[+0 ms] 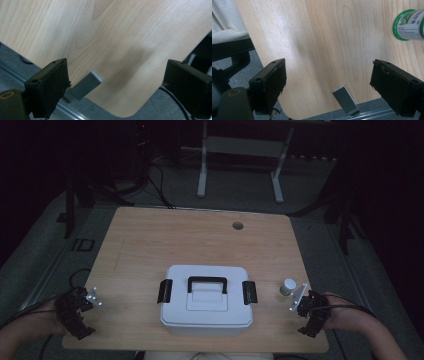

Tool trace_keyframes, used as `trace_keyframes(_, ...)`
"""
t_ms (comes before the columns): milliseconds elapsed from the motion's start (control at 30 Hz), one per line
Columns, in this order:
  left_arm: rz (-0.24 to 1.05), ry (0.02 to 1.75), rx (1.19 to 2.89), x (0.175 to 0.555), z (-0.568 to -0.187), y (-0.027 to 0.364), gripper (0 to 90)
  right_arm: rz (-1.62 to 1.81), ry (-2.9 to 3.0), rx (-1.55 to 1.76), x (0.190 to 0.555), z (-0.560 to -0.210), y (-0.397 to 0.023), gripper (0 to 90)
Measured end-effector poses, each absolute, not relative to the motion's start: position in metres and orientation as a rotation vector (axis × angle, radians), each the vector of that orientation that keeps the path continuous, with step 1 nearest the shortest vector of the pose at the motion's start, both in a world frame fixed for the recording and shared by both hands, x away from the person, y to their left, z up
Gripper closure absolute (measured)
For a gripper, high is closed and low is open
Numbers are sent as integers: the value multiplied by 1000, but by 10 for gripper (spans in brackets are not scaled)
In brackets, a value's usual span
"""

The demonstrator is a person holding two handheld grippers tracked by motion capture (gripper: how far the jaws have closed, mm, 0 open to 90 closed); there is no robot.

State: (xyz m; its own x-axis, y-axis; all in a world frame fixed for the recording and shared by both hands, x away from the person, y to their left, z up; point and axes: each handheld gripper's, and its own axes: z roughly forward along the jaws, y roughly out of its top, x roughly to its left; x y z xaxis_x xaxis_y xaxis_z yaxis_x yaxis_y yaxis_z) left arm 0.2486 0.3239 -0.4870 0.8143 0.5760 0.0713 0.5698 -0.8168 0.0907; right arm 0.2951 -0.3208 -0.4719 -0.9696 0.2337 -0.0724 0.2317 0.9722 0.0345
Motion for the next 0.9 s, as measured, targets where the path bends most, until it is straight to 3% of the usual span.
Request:
trace_keyframes(567, 135, 944, 2931, 252, -462, 322, 62, 36, 3014, 374, 293, -464, -321, 130)
trace_keyframes(900, 126, 845, 2886, 259, -432, 301, 62, 58, 3012, 370, 293, -460, -317, 130)
